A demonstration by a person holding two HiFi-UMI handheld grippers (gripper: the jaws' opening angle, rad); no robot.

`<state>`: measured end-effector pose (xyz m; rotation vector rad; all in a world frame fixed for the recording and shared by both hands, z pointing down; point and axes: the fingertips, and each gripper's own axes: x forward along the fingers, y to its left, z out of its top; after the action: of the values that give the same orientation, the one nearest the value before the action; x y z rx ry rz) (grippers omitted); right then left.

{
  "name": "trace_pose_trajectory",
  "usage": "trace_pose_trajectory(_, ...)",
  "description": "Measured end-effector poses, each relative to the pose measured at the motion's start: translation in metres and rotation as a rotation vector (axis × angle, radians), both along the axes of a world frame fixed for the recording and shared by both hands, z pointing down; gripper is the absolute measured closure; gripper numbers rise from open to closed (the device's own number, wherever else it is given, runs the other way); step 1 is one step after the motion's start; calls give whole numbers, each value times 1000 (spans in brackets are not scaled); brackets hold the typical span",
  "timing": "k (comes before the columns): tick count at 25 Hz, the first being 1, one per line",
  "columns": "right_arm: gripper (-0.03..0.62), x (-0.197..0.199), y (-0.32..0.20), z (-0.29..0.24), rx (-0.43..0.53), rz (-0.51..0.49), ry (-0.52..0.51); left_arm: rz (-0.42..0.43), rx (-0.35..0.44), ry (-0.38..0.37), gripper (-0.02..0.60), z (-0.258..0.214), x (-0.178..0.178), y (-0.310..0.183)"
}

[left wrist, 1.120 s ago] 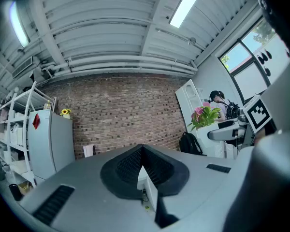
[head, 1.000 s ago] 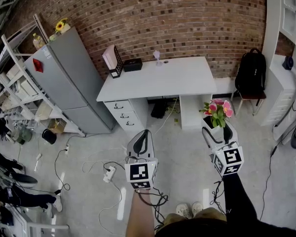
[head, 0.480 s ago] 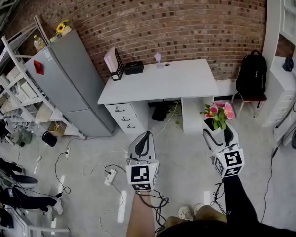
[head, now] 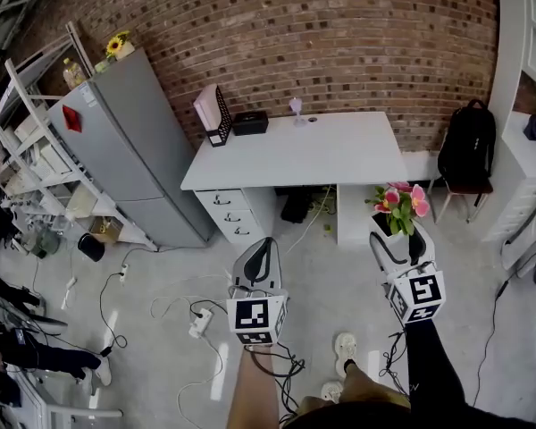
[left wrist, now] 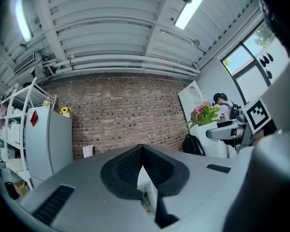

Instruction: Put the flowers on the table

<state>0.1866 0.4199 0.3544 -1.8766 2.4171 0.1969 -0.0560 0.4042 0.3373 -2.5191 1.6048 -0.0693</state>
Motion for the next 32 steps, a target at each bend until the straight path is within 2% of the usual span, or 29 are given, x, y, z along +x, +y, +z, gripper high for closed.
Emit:
trace_pose_trajectory(7,249,-5,-61,6,8,-50,0,-29,-11,9,574,5,1,-54)
trace_pose_trajectory(19,249,3,-170,-1,28,-145,-56,-35,11,-1,574,-15,30,-157)
trace_pose_trajectory(28,249,11,-239,5,9,-168,-88,-46,-1,-20,574,-13,40,-215)
trace_pose_trajectory(32,249,11,-260,9,2,-190,-95,-58,-7,-1,574,-10,40,-232)
